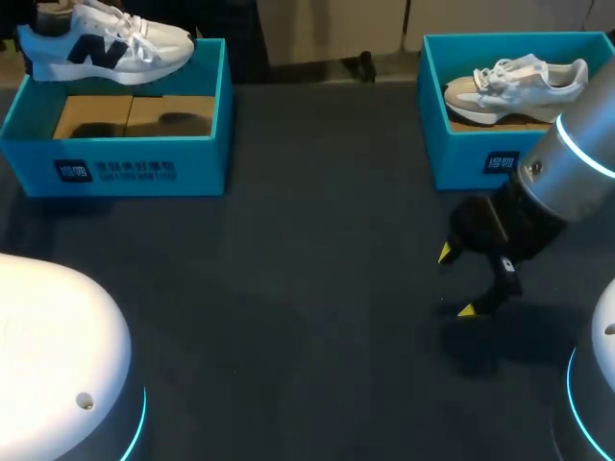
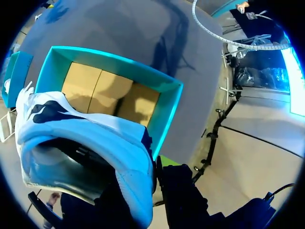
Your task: Take the shoe out of the shoebox, open the shoe tongue, remove and reinsert the insole, then place the shoe into the shoebox
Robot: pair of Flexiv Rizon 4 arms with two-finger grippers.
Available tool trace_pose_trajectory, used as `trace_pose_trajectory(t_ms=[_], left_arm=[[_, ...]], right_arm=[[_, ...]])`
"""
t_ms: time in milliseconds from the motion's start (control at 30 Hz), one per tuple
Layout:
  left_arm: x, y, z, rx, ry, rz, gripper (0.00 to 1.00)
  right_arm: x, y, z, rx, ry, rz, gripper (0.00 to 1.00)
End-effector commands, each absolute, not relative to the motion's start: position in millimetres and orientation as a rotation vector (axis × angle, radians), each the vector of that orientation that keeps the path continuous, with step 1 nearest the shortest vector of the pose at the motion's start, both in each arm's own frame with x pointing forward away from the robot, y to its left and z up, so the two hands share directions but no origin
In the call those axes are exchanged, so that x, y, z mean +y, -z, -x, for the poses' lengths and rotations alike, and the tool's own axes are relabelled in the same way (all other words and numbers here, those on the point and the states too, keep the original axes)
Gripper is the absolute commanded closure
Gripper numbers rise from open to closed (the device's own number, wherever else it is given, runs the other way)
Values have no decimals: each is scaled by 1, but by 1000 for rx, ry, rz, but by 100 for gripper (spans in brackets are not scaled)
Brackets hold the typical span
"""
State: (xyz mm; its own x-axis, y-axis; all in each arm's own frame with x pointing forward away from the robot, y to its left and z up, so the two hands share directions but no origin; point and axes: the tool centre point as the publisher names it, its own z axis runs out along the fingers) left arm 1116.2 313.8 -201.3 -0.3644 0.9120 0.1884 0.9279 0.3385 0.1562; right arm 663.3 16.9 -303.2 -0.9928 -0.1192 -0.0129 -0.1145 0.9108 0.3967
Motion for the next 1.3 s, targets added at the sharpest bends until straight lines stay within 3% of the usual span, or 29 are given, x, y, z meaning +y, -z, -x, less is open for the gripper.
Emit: trace_pose_trajectory(t_ms=[33,1300], left_arm=[[314,199,-1119,-2510,358,1729,100],[303,286,-1139,-2521,342,1627,100]], right_arm=[[17,304,-663,-3062,631,-188,0],[17,304,-663,-3062,631,-188,0]])
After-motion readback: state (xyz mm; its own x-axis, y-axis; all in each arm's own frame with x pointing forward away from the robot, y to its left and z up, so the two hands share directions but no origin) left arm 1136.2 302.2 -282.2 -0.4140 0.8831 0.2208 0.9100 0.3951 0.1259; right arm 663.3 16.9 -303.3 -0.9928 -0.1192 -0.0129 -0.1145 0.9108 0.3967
